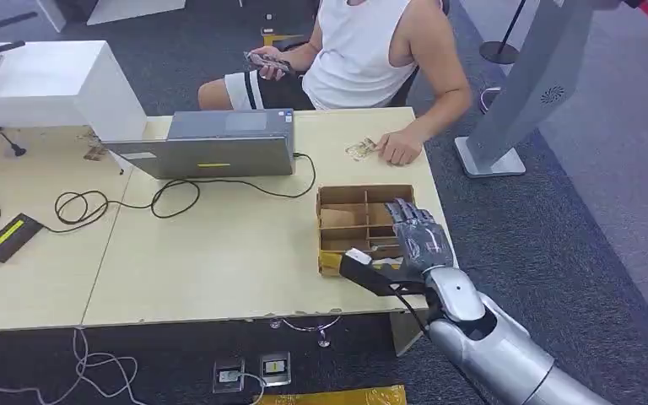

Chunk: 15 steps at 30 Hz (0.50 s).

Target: Pass the card to the sensor for recognition and then transmit it.

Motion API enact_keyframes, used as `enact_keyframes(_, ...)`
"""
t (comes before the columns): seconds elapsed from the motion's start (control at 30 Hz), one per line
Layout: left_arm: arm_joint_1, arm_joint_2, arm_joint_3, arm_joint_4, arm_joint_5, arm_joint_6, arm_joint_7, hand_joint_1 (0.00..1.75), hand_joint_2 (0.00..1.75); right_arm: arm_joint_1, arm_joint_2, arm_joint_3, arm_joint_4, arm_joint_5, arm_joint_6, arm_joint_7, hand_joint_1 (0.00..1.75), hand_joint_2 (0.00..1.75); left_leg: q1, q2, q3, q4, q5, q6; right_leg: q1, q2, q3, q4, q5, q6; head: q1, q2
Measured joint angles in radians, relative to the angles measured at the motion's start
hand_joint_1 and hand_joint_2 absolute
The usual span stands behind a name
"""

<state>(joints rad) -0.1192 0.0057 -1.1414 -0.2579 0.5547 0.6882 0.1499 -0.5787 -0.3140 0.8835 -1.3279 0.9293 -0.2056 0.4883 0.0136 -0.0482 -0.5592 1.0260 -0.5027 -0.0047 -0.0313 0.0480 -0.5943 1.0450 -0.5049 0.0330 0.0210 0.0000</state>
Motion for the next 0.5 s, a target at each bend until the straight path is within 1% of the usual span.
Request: enact_keyframes(0.5,-0.002,-0.002,0.000,0.000,-0.012,-0.001,0.000,0.00,0.00,0.029,-0.015,-0.026,-0.038,0.010,0.010,0.003,0.00,1.75,0.000,0.000,0.000,0.000,0.000,0.000,0.000,0.000,0.000,0.000,0.000,0.000,0.000,0.000)
